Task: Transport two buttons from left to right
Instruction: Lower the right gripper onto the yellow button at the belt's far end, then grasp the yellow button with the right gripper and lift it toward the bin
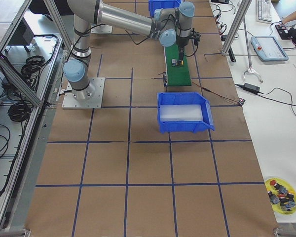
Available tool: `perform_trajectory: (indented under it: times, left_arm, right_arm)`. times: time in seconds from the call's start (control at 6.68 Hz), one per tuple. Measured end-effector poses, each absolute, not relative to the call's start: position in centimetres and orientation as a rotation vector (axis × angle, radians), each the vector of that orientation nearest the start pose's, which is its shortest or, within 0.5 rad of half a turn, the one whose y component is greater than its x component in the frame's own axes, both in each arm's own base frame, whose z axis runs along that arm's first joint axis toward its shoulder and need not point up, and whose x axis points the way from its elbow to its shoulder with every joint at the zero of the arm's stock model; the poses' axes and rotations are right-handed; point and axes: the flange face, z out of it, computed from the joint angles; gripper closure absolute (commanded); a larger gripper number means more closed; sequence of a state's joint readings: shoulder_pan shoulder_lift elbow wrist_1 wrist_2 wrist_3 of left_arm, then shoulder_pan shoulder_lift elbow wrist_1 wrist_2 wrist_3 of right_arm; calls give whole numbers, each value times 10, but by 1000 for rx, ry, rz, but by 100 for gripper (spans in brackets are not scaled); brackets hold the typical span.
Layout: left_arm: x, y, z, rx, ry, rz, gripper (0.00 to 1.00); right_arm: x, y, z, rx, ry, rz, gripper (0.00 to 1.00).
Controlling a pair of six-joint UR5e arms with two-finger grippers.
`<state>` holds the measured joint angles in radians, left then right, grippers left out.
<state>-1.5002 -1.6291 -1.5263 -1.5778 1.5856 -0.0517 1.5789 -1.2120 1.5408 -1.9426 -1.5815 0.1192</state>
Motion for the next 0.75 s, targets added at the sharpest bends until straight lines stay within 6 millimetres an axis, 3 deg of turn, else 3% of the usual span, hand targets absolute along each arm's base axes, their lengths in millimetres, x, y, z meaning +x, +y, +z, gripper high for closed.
perform_trajectory:
  times: [0.75]
  left_arm:
    - [-95,-525,480,-190,3124,7,0]
  right_arm:
    - [152,-651,282,204,3098,46,0]
